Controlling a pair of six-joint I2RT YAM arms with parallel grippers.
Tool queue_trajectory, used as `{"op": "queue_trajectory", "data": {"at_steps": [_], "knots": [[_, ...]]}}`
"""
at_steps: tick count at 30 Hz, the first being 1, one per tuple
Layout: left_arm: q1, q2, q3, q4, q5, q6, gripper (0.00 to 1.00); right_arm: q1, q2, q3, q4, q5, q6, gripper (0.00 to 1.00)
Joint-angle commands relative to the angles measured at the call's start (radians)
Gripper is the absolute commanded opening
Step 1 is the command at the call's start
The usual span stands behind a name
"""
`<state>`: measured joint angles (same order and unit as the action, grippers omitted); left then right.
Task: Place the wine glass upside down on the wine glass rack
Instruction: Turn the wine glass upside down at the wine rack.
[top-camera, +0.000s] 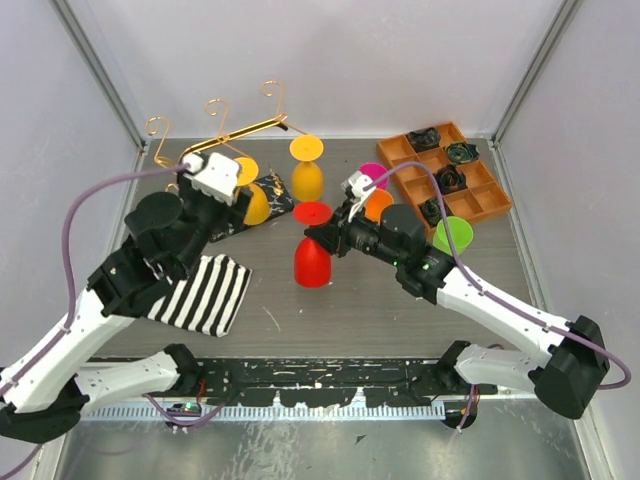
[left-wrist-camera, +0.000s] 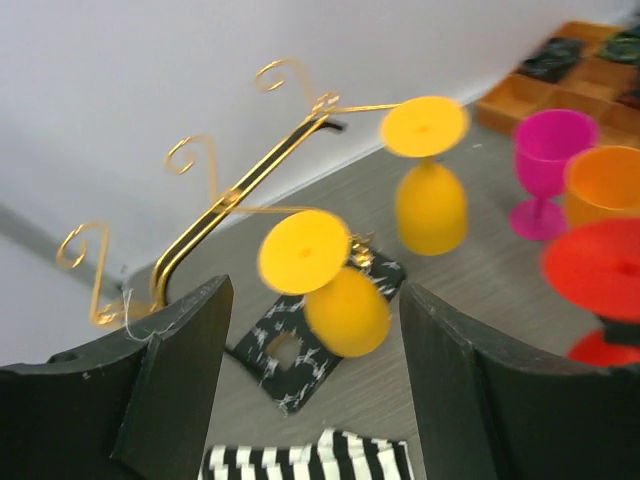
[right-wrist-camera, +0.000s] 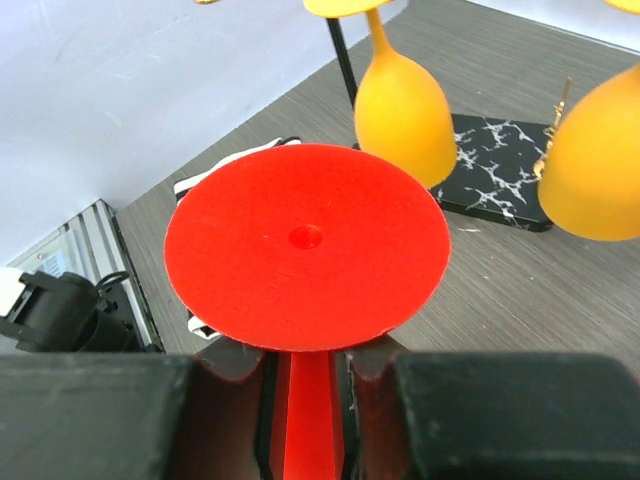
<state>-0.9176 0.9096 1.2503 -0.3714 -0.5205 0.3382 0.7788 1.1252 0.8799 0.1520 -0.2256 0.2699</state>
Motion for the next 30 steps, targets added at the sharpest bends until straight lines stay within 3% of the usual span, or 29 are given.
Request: {"op": "queue_trajectory", "data": {"at_steps": [1,7,16,20,30], "knots": [[0.152,0.032,0.119,-0.182,-0.064,-0.274,0.74,0.051,-0.044,-0.043,0.233,0.015,-0.063,0.01],[0.441,0.080,0.159,-0.299,0.029,-0.453,0.75,0.140,0.026,-0.072,0.426,0.045,-0.124,0.01],[0.813,0.210,0.182,-0.340,0.337,-0.610,0.74,0.210,0.206,-0.076,0.723,0.028,-0.205,0.01],[0.855,0.170,0.140,-0.326,0.394,-0.638,0.74,0.228,0.302,-0.005,0.739,0.028,-0.215,0.01],[0.855,-0.072,0.095,-0.393,0.287,-0.614,0.77,0.283,0.549,0.192,0.826,0.022,-0.213,0.01]]}}
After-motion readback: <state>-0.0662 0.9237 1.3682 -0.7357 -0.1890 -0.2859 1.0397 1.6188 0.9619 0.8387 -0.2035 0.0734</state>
